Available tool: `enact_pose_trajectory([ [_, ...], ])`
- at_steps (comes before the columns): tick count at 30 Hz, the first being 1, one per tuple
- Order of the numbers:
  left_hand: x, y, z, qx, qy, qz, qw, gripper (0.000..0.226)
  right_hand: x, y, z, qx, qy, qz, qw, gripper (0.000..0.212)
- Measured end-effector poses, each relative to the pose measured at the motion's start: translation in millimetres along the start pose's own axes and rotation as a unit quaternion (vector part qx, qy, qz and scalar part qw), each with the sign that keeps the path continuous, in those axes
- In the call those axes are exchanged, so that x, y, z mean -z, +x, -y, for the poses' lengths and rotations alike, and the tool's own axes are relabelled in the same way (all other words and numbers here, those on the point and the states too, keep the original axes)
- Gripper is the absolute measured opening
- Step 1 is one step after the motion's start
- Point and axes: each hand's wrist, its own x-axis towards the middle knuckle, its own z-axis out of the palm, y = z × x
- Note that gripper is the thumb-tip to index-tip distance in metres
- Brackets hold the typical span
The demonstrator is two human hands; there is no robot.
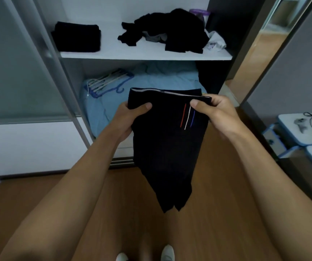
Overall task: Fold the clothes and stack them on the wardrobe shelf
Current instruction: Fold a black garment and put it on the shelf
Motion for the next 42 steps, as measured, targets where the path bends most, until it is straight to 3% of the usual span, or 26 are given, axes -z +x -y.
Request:
enact_pose_trajectory([
  [3, -2.4, -12.1, 1.5, 0.057, 0.050, 0.044, 0.996, 0.052, -1.6, -4.2, -0.4, 0.014, -0.052, -0.038, 0.998, 0.018],
  [5, -9.5, -19.9, 0.4, 0.056, 0.104, 0.029, 0.993, 0.046, -2.1, -3.8, -0.8, 0.013, -0.088, -0.026, 0.996, 0.014],
  [6, -14.0, -22.2, -2.1, 0.035, 0.109, 0.008, 0.993, 0.040, 0.5, -4.5, -2.2, 0.003, -0.085, -0.028, 0.996, 0.026],
  [8, -25.1, -24.6, -11.0, -0.014, 0.085, -0.038, 0.996, 0.021, 6.4, -13.3, -7.6, -0.053, 0.007, -0.054, 0.997, 0.048],
  [11, -35.3, -25.3, -28.7, -0.053, 0.025, -0.086, 0.995, 0.003, -7.3, -37.3, -38.7, -0.152, 0.041, 0.017, 0.987, 0.059],
  [14, -16.1, -26.0, -39.3, -0.027, 0.010, -0.064, 0.998, 0.018, -42.5, -54.0, -60.4, -0.170, 0.093, 0.026, 0.981, 0.033],
  [16, 16.6, -33.6, -30.2, 0.056, -0.011, -0.019, 0.998, 0.039, -59.6, -54.1, -57.0, -0.163, 0.189, 0.009, 0.968, 0.018],
  [18, 47.5, -54.0, -5.1, 0.159, -0.025, 0.010, 0.987, 0.054, -66.0, -50.5, -53.6, -0.176, 0.273, 0.016, 0.946, 0.017],
  [20, 60.7, -78.5, 21.9, 0.230, -0.032, 0.015, 0.973, 0.045, -70.3, -47.3, -51.0, -0.213, 0.305, 0.025, 0.928, 0.021],
  [24, 52.0, -88.9, 42.7, 0.178, 0.009, -0.021, 0.984, 0.020, -62.7, -33.7, -46.8, -0.367, 0.291, -0.003, 0.883, 0.043],
  [28, 38.4, -76.1, 35.3, 0.194, -0.057, -0.051, 0.978, 0.013, -56.3, -48.0, -54.9, -0.319, 0.389, 0.012, 0.864, 0.051],
  [32, 41.0, -70.5, 34.9, 0.229, -0.094, -0.044, 0.968, 0.032, -88.6, -83.0, -83.7, -0.274, 0.279, 0.015, 0.920, 0.027],
  [36, 76.8, -91.3, 50.5, 0.210, -0.201, -0.004, 0.957, 0.066, -91.2, -85.9, -89.2, -0.273, 0.371, -0.025, 0.887, 0.033],
  [39, 83.0, -118.3, 75.6, 0.271, -0.130, 0.012, 0.954, 0.070, -87.8, -81.8, -88.1, -0.313, 0.388, 0.002, 0.867, 0.035],
  [42, 65.1, -123.2, 87.4, 0.255, 0.012, -0.046, 0.966, 0.038, -73.6, -74.7, -90.4, -0.366, 0.364, 0.018, 0.856, 0.039],
])
